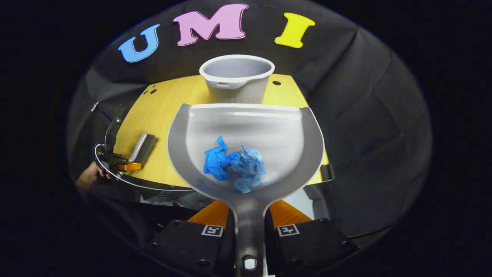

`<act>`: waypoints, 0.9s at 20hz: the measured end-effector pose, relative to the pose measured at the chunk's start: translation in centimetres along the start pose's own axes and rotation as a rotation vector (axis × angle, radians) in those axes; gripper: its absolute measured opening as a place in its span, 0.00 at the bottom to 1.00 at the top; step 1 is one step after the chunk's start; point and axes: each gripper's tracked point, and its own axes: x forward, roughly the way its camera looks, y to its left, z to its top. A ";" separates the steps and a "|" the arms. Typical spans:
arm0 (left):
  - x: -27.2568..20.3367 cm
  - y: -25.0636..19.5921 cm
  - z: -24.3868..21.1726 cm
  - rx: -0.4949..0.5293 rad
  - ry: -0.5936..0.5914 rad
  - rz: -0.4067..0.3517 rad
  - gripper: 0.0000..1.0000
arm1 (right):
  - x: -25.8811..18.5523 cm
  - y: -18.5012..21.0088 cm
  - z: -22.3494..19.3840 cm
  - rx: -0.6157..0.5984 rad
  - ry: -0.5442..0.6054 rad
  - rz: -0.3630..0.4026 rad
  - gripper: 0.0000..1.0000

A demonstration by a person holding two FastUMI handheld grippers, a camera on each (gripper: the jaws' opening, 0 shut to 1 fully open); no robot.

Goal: Pick up the small broom and dustpan from the desktop, sweep the trash into the dustpan with the broom, and then empty the trash into the garbage bin.

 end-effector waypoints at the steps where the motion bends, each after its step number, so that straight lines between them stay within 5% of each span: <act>1: 0.4 -0.1 -0.7 -0.009 0.008 -0.006 0.27 | -0.3 -1.2 1.6 -0.028 -0.017 -0.037 0.36; 6: 1.1 -0.5 -1.6 -0.025 0.008 -0.005 0.27 | -0.8 -6.0 10.7 -0.029 -0.104 -0.099 0.35; 13: -0.3 0.5 -1.2 -0.110 -0.049 0.008 0.27 | 5.2 -6.6 20.5 -0.204 -0.128 -0.183 0.36; 18: -0.2 1.1 -1.7 -0.167 -0.066 0.009 0.27 | 8.8 -7.2 24.0 -0.435 -0.114 -0.331 0.36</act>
